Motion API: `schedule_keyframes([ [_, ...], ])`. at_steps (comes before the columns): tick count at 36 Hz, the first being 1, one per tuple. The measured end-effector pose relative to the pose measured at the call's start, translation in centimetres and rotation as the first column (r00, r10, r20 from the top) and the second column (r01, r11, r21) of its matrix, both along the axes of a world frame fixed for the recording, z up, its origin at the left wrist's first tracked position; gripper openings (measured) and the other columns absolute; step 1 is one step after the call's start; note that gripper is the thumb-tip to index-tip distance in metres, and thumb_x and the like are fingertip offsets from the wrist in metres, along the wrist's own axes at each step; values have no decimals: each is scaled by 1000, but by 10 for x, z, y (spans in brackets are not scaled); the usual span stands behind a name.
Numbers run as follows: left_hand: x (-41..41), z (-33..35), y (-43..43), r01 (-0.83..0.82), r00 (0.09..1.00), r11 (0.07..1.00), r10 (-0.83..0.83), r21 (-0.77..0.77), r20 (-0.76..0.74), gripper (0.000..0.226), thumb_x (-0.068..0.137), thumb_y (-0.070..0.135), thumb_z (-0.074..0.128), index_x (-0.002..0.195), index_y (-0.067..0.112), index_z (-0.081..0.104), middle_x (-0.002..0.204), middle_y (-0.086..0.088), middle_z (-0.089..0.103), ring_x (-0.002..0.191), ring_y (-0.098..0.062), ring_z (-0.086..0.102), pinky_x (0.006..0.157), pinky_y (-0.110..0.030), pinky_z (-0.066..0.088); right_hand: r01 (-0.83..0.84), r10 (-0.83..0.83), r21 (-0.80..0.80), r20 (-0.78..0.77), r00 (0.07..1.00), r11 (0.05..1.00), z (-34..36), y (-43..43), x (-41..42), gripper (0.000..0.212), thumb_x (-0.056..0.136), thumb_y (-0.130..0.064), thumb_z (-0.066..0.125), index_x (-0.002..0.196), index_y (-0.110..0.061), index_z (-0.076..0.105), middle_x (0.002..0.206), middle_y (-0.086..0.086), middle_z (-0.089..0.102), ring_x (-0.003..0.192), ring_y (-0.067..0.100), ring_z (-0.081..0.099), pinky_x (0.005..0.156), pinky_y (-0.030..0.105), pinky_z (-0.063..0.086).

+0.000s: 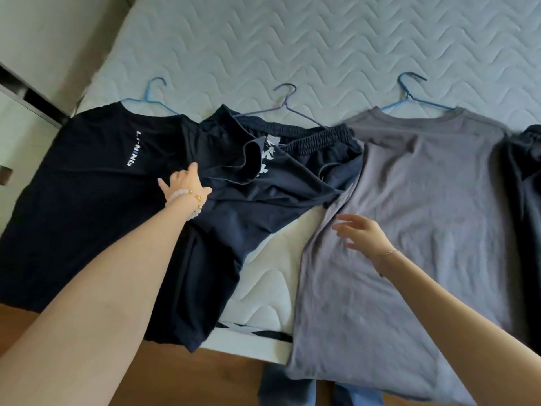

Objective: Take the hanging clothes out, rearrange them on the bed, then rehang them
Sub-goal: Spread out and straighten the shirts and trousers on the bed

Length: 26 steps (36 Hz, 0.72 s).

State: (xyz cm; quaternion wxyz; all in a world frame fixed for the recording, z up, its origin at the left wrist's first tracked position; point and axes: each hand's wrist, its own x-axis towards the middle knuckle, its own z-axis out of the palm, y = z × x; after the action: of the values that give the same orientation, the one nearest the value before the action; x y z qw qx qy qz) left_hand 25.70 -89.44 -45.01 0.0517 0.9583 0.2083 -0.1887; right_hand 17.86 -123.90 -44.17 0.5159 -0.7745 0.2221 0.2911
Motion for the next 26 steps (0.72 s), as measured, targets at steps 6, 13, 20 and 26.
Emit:
schedule_keyframes([
  [6, -3, -7, 12, 151, 986, 986, -155, -78, -56, 26, 95, 33, 49, 113, 21, 62, 116, -13, 63, 111, -31, 53, 90, -38, 42, 100, -96, 175, -30, 995, 979, 6, 35, 13, 36, 89, -14, 60, 125, -11, 57, 116, 11, 64, 100, 18, 60, 90, 35, 50],
  [13, -52, 15, -3, 342, 908, 923, -276, -176, 315, 19, 95, 24, 51, 99, 9, 61, 106, -8, 49, 101, -23, 47, 66, -37, 42, 153, -135, 322, -77, 988, 934, 18, 88, 42, 25, 91, -28, 58, 115, -19, 56, 125, 6, 61, 116, 20, 58, 98, 38, 49],
  [20, -107, 16, -20, 647, 641, 748, -637, 145, 428, 12, 69, 15, 78, 71, 15, 66, 74, -4, 55, 64, -23, 54, 47, -30, 42, 202, -205, 178, 1, 979, 963, 16, 134, 95, 69, 72, -59, 65, 123, -14, 55, 111, 2, 61, 97, 18, 60, 86, 39, 55],
  [26, -100, 10, -1, 490, 796, 858, -511, 150, 324, 61, 65, 25, 82, 121, 20, 60, 124, -12, 57, 106, -32, 59, 78, -41, 51, 134, -130, -51, 70, 989, 990, 1, 148, 123, 37, 71, -32, 72, 95, -5, 65, 93, 12, 68, 88, 30, 66, 84, 49, 56],
])
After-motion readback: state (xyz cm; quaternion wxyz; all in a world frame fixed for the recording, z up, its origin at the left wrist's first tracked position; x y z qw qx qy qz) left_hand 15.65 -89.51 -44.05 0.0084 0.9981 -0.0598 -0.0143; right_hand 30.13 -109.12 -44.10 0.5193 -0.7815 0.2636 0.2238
